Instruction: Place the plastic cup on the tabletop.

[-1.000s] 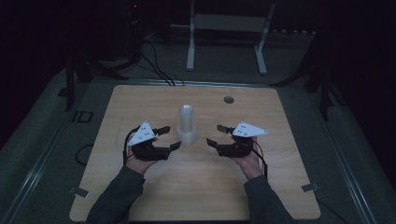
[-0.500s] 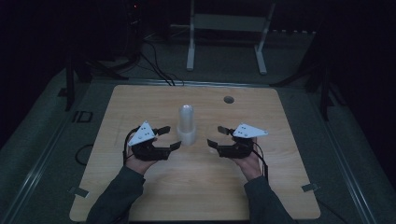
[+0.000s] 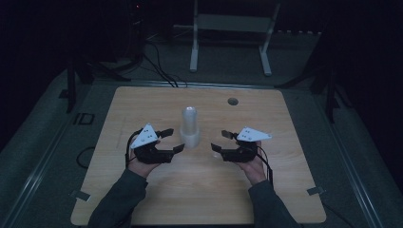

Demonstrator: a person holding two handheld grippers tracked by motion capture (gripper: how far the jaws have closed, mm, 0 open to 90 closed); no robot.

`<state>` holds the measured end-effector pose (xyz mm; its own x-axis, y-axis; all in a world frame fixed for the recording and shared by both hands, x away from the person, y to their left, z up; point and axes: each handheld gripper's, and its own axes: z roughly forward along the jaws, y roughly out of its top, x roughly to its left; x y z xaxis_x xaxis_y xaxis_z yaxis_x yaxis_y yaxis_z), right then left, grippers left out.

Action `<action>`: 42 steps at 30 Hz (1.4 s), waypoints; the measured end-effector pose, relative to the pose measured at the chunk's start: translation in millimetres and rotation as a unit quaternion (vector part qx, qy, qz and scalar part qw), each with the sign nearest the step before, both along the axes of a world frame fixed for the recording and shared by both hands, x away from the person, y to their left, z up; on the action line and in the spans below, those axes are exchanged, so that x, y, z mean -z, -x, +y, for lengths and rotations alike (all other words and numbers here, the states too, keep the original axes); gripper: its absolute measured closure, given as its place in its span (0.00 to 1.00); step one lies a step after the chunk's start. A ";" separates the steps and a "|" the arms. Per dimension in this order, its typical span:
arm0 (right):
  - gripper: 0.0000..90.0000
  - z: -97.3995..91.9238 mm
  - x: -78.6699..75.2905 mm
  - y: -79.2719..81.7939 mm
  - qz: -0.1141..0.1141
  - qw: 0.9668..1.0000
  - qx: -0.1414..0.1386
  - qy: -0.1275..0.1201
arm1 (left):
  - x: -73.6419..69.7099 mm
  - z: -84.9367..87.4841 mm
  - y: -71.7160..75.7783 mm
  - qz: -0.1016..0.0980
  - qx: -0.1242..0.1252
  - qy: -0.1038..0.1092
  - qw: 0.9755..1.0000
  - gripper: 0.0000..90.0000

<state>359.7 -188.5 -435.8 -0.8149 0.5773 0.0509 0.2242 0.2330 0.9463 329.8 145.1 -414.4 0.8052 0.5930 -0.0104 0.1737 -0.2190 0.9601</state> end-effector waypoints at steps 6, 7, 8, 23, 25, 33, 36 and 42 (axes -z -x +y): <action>0.32 -0.7 3.4 0.1 0.002 1.000 0.001 -0.001 | 0.6 -0.4 -0.4 0.000 0.001 -0.001 1.000 0.31; 0.32 -0.8 3.7 0.1 0.003 1.000 0.000 0.000 | 0.7 -0.6 -0.4 0.000 0.001 -0.001 1.000 0.31; 0.32 -0.8 4.0 0.0 0.003 1.000 0.000 0.000 | 0.7 -0.6 -0.3 0.001 0.001 -0.001 1.000 0.31; 0.32 -1.1 12.3 -1.4 0.013 1.000 0.002 0.001 | 1.5 -1.1 -0.6 0.002 0.002 -0.003 1.000 0.31; 0.32 -1.8 13.2 -1.9 0.013 1.000 0.002 0.001 | 1.3 -1.0 -0.6 0.001 0.002 -0.003 1.000 0.31; 0.31 -3.1 18.4 -3.7 0.022 1.000 0.006 0.002 | 1.3 -1.0 -0.6 0.001 0.002 -0.003 1.000 0.31; 0.31 -3.0 20.8 -4.7 0.025 1.000 0.007 0.003 | 1.3 -0.8 -0.6 0.001 0.001 -0.003 1.000 0.31; 0.31 -2.7 23.3 -5.5 0.027 1.000 0.009 0.005 | 1.1 -0.8 -0.3 0.001 0.001 -0.002 1.000 0.31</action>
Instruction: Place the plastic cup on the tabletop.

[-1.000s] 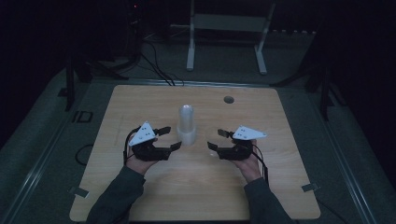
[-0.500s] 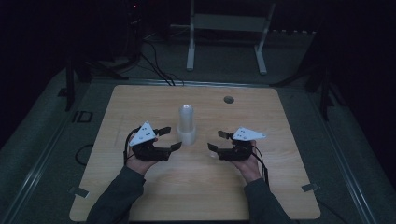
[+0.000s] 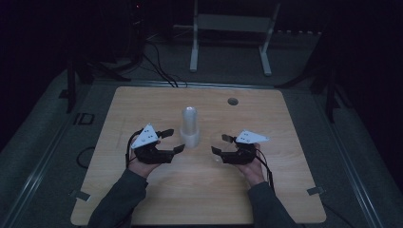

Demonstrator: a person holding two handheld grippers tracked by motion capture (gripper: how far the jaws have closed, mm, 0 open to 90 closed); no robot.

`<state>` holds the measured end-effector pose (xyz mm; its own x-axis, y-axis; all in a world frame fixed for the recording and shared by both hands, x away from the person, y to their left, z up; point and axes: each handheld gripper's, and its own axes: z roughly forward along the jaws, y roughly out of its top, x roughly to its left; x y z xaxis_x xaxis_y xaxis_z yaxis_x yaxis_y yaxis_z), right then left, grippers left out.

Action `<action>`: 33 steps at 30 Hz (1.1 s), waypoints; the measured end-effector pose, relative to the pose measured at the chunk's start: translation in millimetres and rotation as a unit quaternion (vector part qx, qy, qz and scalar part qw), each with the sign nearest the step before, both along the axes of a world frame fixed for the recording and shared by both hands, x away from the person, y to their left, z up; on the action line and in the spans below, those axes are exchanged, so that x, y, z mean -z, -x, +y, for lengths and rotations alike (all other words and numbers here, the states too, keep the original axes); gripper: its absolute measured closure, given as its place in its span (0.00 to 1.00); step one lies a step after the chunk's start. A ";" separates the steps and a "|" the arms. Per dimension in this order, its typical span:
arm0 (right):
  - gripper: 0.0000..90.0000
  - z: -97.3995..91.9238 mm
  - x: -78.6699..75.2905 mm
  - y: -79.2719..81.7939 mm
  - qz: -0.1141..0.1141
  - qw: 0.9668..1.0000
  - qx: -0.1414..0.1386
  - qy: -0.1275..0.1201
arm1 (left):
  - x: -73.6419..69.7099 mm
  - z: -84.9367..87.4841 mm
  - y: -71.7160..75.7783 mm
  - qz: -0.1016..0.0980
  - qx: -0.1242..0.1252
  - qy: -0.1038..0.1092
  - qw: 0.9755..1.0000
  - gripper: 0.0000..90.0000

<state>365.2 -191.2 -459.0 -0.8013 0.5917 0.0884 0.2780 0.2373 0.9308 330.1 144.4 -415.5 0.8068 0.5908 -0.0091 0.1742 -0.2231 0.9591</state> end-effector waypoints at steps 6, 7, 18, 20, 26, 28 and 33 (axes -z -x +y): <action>0.31 -0.2 2.0 -0.5 0.000 1.000 0.002 0.002 | 0.0 0.1 0.0 0.000 0.000 0.000 1.000 0.31; 0.31 0.0 2.4 -0.6 -0.001 1.000 0.003 0.005 | 0.0 0.0 0.0 0.000 0.000 0.000 1.000 0.31; 0.31 2.2 6.1 -0.6 -0.004 1.000 0.004 0.012 | 0.0 0.1 0.1 0.000 0.000 0.001 1.000 0.31; 0.31 2.2 6.8 -0.8 -0.005 1.000 0.004 0.012 | -0.1 0.2 0.1 0.000 0.000 0.001 1.000 0.31; 0.31 1.7 8.3 -0.7 -0.005 1.000 0.006 0.013 | 0.1 0.0 0.1 0.000 0.000 0.000 1.000 0.31; 0.31 1.5 8.8 -0.7 -0.005 1.000 0.006 0.014 | 0.1 -0.1 0.0 0.000 -0.001 0.000 1.000 0.31; 0.31 1.5 9.6 -0.7 -0.005 1.000 0.006 0.012 | 0.2 -0.1 0.0 0.000 0.000 0.000 1.000 0.31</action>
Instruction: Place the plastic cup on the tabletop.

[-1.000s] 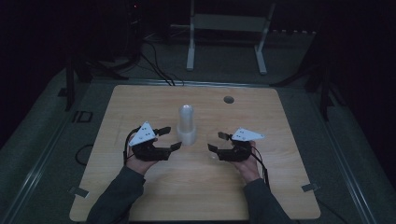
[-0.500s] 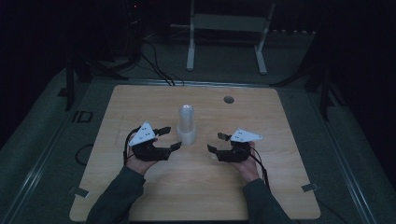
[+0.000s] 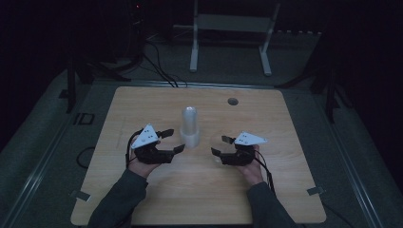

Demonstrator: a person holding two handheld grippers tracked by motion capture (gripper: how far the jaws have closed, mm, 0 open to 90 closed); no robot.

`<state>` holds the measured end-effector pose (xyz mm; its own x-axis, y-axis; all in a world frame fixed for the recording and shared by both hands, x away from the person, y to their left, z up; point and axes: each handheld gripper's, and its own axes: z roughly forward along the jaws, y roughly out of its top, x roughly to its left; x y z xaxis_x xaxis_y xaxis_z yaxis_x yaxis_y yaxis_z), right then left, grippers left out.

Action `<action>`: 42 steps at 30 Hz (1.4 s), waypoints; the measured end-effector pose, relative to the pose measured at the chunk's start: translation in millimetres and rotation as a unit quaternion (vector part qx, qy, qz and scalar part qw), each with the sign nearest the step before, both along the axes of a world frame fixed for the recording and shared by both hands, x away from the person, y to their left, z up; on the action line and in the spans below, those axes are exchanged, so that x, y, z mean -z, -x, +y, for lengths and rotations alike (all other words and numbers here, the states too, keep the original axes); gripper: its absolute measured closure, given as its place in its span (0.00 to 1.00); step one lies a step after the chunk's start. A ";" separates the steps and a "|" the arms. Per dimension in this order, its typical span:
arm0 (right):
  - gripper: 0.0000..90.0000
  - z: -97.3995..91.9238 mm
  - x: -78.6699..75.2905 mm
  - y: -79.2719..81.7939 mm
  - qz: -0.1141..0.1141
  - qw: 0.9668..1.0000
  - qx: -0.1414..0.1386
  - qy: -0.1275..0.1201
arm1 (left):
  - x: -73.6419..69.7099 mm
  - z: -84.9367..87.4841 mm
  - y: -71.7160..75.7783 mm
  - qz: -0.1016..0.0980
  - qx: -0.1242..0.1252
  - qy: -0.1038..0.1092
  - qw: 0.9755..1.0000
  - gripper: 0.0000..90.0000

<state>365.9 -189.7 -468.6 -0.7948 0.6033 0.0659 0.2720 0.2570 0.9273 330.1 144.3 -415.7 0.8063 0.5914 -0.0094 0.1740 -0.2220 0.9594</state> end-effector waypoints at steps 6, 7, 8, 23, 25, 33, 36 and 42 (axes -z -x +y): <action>0.31 -0.1 1.0 -0.2 -0.003 1.000 -0.002 -0.001 | 0.0 -0.1 0.0 0.000 0.000 0.000 1.000 0.31; 0.31 0.0 1.1 -0.3 -0.004 1.000 -0.002 -0.001 | 0.0 -0.2 0.0 0.000 0.000 0.000 1.000 0.31; 0.31 -0.1 1.1 -0.3 -0.004 1.000 -0.002 -0.001 | 0.1 -0.2 0.0 0.000 0.000 -0.001 1.000 0.31; 0.31 2.7 3.3 0.8 -0.011 1.000 -0.004 0.012 | 0.2 -0.2 -0.2 0.000 0.001 -0.001 1.000 0.31; 0.31 2.8 3.5 0.6 -0.010 1.000 -0.003 0.009 | 0.3 -0.3 0.0 0.001 0.000 -0.001 1.000 0.31; 0.31 2.2 5.5 1.1 -0.008 1.000 -0.003 0.012 | 0.2 -0.2 0.0 0.000 0.000 -0.001 1.000 0.31; 0.31 1.8 6.3 1.3 -0.007 1.000 -0.003 0.013 | 0.3 -0.3 0.0 0.000 0.001 -0.001 1.000 0.31; 0.31 1.2 7.2 1.9 -0.004 1.000 -0.002 0.013 | 0.3 -0.4 0.1 0.001 0.001 -0.001 1.000 0.31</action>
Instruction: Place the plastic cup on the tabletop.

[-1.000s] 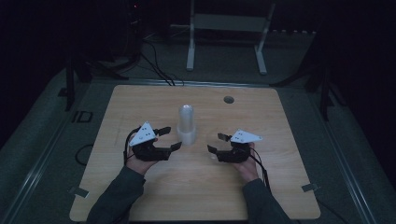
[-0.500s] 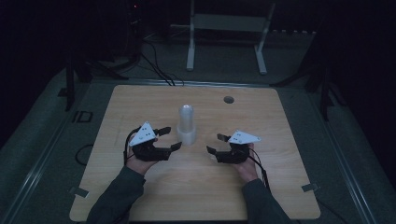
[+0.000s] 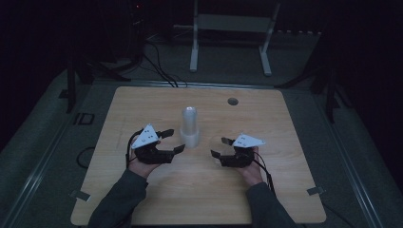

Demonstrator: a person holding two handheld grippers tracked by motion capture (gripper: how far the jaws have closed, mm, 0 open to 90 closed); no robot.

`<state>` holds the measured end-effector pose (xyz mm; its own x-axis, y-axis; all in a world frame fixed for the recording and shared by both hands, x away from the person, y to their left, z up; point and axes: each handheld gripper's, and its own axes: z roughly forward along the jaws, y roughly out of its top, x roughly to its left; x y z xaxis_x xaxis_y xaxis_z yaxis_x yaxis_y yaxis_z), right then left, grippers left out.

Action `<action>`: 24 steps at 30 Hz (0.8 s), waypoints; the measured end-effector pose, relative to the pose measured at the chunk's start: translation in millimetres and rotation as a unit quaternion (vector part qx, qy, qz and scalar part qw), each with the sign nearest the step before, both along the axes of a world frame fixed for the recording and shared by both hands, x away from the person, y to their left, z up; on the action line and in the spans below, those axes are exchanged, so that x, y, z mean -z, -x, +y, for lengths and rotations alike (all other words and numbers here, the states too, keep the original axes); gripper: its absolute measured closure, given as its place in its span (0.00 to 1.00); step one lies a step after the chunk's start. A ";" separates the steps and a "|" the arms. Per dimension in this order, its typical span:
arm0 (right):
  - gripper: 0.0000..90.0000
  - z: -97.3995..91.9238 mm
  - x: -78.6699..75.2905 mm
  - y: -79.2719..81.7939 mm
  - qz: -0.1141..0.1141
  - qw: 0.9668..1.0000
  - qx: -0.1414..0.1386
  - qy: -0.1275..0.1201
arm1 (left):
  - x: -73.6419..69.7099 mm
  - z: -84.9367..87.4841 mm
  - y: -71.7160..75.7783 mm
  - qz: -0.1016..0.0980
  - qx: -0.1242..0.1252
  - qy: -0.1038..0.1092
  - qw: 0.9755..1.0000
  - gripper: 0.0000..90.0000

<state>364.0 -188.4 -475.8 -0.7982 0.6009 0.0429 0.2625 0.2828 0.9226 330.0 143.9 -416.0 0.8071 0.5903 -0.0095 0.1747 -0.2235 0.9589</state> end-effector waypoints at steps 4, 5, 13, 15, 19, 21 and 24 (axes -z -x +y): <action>0.30 -0.2 1.3 0.2 0.001 1.000 -0.001 0.003 | -0.1 0.2 0.0 0.000 0.000 0.000 1.000 0.31; 0.30 -0.2 1.3 0.3 0.001 1.000 -0.001 0.003 | -0.1 0.2 0.0 0.000 0.000 0.001 1.000 0.31; 0.24 -1.1 0.9 1.8 0.009 1.000 -0.002 0.009 | -0.3 0.5 0.1 -0.001 0.000 0.001 1.000 0.31; 0.23 -2.0 1.2 2.3 0.012 1.000 -0.002 0.007 | -0.2 0.5 0.1 0.000 -0.001 0.001 1.000 0.31; 0.20 -3.6 1.8 3.1 0.016 1.000 0.000 0.012 | 0.0 0.1 0.1 0.000 -0.001 0.001 1.000 0.31; 0.20 -3.9 2.0 3.1 0.017 1.000 -0.002 0.012 | 0.0 0.2 0.1 0.000 -0.001 0.000 1.000 0.31; 0.19 -4.2 2.3 4.3 0.019 1.000 0.000 0.020 | -0.2 0.7 0.1 0.000 -0.001 0.002 1.000 0.31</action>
